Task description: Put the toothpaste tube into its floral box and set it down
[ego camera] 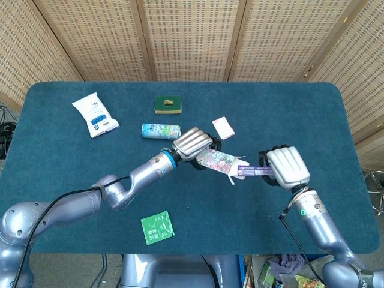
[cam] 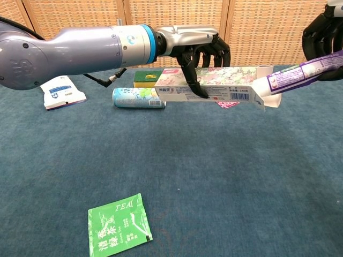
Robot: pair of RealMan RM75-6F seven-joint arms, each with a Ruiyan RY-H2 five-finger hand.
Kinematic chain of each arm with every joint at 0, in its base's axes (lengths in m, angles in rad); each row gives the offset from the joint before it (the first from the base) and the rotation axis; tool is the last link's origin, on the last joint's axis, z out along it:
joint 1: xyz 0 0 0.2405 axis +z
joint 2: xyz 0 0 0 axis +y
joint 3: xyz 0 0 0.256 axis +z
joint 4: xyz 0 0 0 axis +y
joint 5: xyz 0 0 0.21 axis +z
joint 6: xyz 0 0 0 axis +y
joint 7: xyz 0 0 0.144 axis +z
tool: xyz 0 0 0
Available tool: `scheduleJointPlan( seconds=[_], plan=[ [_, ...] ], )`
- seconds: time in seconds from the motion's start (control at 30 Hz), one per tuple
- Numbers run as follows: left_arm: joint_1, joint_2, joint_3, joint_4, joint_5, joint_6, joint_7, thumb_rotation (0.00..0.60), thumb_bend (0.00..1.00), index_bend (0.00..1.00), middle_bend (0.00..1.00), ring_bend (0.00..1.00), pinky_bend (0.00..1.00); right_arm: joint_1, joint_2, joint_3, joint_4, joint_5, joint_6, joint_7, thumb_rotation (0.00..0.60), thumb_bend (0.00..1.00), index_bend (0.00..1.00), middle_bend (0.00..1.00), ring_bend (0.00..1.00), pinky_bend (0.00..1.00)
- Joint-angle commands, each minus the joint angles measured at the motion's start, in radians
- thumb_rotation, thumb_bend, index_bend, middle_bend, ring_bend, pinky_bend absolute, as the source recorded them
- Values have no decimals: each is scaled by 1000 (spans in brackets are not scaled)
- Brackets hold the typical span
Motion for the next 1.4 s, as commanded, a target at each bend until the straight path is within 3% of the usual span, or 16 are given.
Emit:
scheduleJointPlan(
  seconds=[0.03, 1.4],
  plan=[
    [-1, -2, -3, -2, -6, 0, 0, 600, 198, 504, 471, 466, 511, 3, -2, -1, 2, 8, 1, -6, 600, 760, 621, 607, 473, 409],
    [-15, -45, -25, 34, -88, -36, 6, 600, 199, 503, 471, 466, 511, 54, 11, 4, -16, 119, 23, -66, 600, 761, 624, 610, 476, 409]
  ],
)
